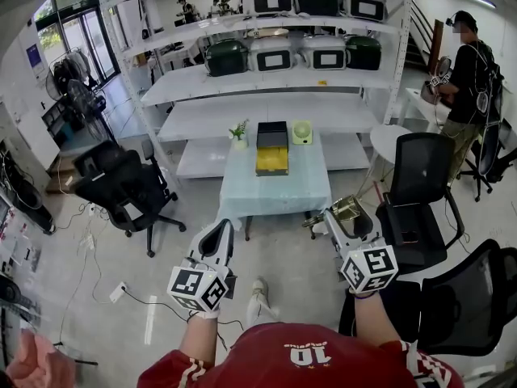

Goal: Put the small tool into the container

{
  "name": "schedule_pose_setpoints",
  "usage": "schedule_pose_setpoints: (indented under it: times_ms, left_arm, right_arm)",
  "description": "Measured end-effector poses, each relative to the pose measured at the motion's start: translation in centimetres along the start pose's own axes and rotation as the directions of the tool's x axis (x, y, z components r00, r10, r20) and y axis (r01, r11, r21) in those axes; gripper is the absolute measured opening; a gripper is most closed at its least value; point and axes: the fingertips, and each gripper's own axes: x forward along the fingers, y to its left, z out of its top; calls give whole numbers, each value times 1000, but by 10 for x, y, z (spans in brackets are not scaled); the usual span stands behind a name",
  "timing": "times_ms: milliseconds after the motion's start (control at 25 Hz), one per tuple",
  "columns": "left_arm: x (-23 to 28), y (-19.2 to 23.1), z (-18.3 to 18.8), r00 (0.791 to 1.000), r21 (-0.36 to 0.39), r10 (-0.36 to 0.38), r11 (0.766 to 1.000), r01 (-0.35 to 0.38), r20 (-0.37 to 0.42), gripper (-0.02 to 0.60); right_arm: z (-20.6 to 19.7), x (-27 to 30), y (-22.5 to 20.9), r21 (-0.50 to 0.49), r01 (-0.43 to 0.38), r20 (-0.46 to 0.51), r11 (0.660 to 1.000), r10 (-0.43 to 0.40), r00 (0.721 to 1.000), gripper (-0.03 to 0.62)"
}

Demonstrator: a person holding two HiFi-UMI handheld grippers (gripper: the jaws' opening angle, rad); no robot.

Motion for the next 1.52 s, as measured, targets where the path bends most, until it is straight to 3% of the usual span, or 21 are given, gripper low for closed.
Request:
schedule_pose_setpoints:
  times_ms: [720, 1520]
  left_arm:
    - [45, 46, -11, 1000, 15, 7, 1000, -7, -3, -9]
    - [171, 174, -11, 1000, 21, 4, 1000, -4, -17, -9]
  right_arm:
    - [-9, 55, -14, 7, 19, -2, 1000, -19, 1000, 287]
    - [-13, 221, -39, -21, 47, -12, 999, -47, 999, 287]
